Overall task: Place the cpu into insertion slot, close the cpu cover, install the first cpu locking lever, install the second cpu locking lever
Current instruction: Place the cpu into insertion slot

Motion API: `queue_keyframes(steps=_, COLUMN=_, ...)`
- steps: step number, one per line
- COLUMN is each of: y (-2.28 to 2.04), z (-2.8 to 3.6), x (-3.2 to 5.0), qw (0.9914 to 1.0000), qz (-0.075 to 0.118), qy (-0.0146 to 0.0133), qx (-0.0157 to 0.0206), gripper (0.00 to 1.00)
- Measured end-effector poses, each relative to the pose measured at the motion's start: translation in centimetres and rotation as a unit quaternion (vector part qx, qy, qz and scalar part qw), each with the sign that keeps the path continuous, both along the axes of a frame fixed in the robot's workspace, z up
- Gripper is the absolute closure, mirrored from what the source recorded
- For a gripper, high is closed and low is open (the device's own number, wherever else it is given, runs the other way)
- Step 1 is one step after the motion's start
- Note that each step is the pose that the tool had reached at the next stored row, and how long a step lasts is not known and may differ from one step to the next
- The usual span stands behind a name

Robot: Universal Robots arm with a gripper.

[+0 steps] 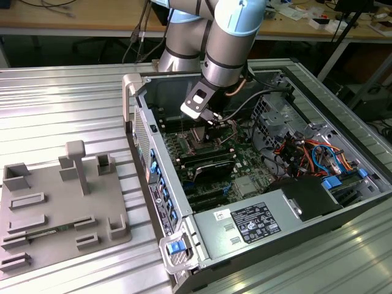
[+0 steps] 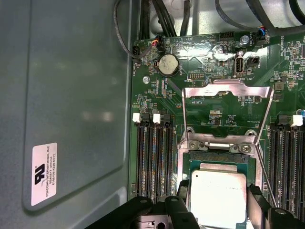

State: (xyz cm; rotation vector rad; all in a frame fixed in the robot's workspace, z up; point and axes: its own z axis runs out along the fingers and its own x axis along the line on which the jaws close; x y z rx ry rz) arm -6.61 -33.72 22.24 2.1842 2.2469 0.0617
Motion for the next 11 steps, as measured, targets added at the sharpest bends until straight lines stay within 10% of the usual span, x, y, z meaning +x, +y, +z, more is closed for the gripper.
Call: queue_keyframes(steps=11, y=0.08, z=-0.94, x=-0.13, qw=1.00000, qz=0.000, qy=0.0000, qx=0.0000, gripper=0.45)
